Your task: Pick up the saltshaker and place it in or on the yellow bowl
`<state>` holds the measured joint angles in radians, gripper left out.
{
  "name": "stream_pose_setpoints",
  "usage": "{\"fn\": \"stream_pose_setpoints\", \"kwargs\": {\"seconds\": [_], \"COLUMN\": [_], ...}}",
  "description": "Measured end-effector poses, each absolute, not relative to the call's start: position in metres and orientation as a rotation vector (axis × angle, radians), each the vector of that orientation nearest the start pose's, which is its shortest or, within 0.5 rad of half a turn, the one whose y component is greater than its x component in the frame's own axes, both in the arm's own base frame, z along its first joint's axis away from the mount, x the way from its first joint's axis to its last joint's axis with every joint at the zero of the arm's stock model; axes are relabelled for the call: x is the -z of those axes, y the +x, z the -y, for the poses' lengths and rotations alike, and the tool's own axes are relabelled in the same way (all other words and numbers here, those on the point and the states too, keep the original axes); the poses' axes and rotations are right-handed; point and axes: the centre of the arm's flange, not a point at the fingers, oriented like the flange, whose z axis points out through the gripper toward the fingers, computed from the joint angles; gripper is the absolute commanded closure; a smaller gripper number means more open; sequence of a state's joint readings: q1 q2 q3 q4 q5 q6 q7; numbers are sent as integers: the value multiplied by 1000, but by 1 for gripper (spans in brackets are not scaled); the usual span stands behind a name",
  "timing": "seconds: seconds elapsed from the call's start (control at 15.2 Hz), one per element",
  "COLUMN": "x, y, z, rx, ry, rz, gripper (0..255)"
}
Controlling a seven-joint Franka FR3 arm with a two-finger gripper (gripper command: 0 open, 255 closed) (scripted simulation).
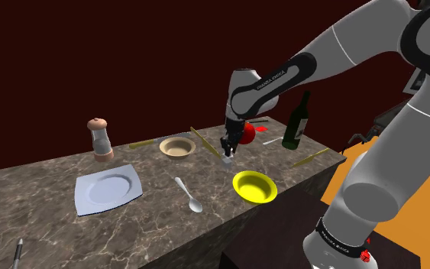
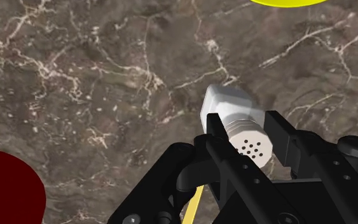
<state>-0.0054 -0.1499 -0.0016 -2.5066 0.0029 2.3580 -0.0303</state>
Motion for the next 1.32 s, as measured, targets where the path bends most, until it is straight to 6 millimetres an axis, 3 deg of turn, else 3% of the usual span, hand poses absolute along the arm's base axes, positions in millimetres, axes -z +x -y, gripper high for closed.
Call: {"fn": "stream_pose_setpoints", "kwargs": {"seconds": [1.32], "x": [-442], "y": [451], "z": [4], "rx": [2], "ry": [-3139], "rz": [33], "gripper": [255]}}
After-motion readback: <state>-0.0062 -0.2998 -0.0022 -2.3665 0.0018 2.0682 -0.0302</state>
